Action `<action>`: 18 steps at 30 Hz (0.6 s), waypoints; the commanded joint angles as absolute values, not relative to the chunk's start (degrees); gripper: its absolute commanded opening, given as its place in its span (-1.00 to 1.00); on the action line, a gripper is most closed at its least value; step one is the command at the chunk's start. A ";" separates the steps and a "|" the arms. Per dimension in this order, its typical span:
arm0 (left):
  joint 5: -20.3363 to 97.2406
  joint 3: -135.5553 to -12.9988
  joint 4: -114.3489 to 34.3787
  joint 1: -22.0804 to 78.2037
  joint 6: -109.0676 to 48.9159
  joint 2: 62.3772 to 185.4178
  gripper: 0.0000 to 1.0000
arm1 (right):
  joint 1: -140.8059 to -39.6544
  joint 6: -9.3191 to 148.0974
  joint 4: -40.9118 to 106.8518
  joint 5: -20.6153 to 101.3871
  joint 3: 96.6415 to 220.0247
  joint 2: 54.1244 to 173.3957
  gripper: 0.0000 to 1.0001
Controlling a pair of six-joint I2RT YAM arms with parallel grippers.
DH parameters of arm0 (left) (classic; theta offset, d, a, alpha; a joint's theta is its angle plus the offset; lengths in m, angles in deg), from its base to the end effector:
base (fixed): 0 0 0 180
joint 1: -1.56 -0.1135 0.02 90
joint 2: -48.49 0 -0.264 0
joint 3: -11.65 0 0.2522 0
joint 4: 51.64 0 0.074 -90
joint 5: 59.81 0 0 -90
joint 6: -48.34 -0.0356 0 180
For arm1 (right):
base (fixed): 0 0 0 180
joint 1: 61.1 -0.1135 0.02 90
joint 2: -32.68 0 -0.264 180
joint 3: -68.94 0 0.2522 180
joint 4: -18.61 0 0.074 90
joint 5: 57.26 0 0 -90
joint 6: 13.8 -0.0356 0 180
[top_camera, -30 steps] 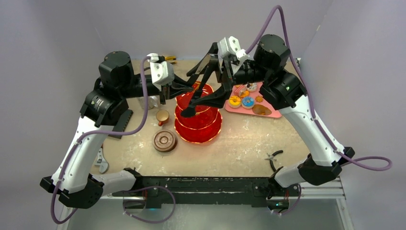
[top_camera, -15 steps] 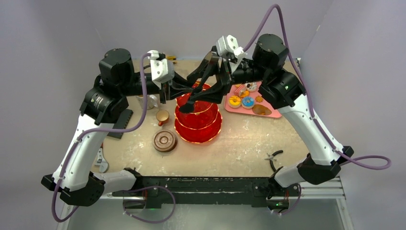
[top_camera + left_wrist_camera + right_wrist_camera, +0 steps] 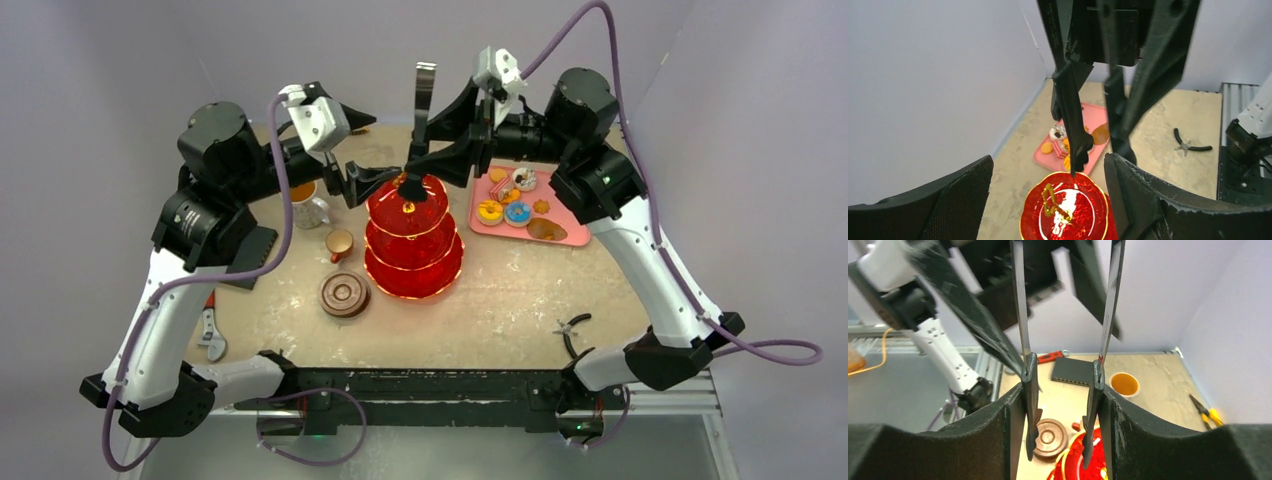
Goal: Serve the afternoon tea
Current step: Pick up the clamp from the tray.
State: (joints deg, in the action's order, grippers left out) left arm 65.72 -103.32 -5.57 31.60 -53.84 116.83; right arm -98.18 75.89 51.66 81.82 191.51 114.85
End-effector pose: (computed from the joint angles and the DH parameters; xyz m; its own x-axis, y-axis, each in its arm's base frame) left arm 0.1617 -0.1174 0.5432 0.2004 0.0825 -0.9762 0.8882 0.4053 0.2165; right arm 0.2013 0.1858 0.5509 0.0967 0.0775 -0.9923 -0.9933 0.0703 -0.0913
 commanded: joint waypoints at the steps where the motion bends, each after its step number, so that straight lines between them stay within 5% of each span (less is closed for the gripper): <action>1: 59.36 -104.60 -9.11 31.87 -54.06 114.53 0.61 | -93.28 68.80 42.45 79.37 187.89 112.31 0.07; 7: 57.98 -103.59 -14.71 31.88 -53.22 114.77 0.59 | -92.86 68.15 40.45 76.04 186.09 111.96 0.03; 13: 44.08 -105.64 -26.20 31.84 -51.98 120.70 0.35 | -92.86 67.41 37.20 78.06 183.52 110.44 0.06; 18: 47.47 -113.43 -24.70 32.18 -50.03 127.85 0.34 | -92.89 66.75 35.94 79.51 182.69 110.38 0.07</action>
